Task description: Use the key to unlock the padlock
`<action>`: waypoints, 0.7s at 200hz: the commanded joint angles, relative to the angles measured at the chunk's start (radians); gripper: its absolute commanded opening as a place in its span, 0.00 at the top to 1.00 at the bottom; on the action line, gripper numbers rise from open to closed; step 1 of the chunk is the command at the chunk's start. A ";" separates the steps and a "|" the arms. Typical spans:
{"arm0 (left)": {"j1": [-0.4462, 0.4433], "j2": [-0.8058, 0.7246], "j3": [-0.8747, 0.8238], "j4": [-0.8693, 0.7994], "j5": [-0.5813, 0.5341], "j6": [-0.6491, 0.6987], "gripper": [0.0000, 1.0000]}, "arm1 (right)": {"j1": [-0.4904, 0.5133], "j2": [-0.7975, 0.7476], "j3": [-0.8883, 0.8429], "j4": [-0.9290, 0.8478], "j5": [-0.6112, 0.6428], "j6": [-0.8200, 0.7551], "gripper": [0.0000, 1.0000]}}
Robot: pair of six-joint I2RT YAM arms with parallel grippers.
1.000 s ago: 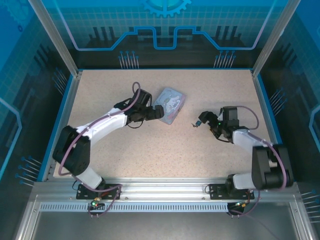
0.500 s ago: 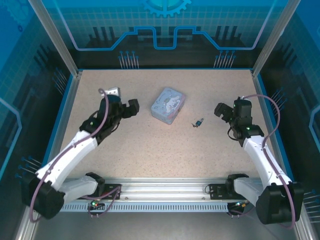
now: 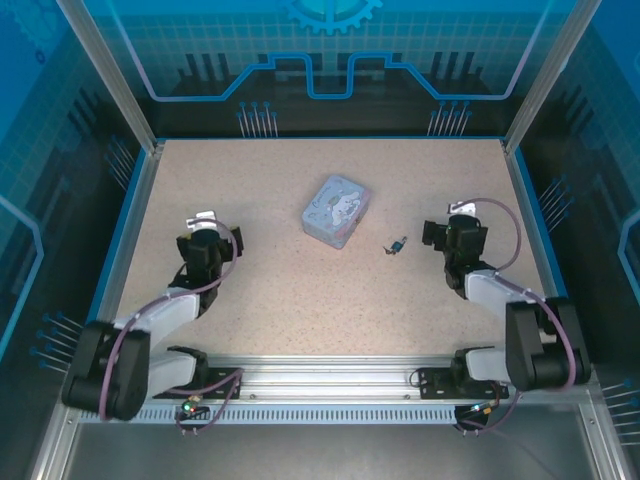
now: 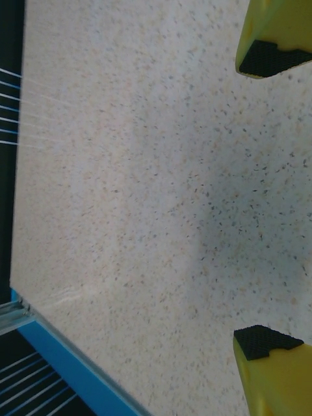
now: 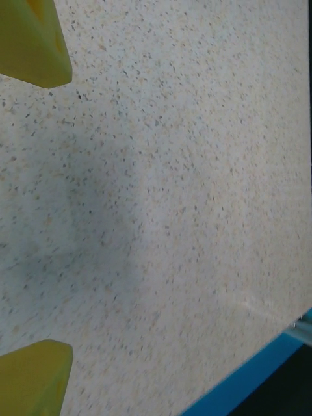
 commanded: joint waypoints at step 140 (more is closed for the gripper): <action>0.113 0.326 0.022 0.445 0.248 0.042 0.01 | -0.028 0.160 -0.037 0.316 -0.346 -0.144 0.00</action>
